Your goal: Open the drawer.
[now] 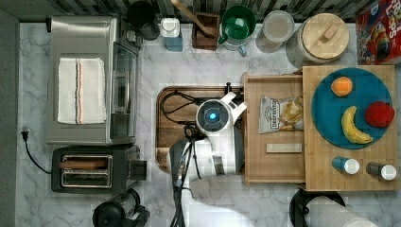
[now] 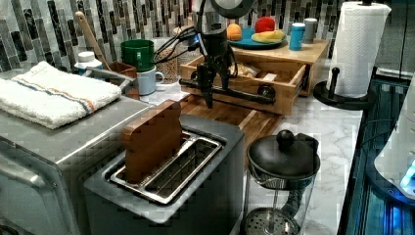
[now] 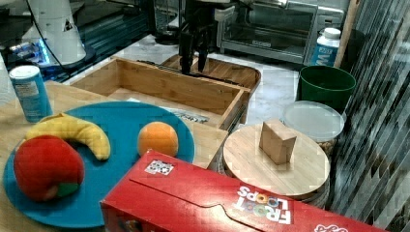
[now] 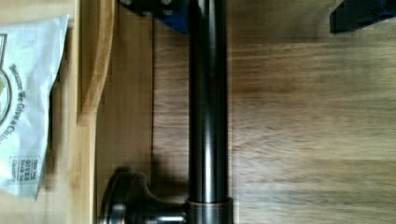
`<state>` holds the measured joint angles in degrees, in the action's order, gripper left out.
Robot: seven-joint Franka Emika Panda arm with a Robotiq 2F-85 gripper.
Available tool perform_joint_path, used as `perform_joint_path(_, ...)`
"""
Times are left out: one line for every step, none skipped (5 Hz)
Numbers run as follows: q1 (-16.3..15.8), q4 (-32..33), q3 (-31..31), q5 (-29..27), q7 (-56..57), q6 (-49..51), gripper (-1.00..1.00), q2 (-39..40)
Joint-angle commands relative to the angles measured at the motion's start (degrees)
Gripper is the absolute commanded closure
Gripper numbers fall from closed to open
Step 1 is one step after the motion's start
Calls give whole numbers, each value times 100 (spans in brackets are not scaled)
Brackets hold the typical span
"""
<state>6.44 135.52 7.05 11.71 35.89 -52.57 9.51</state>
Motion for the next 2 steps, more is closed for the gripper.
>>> perform_joint_path(-187,-133,282,-514,-350,227,-100,-211)
perform_joint_path(-165,-134,304,-509,-353,229,-100,-211)
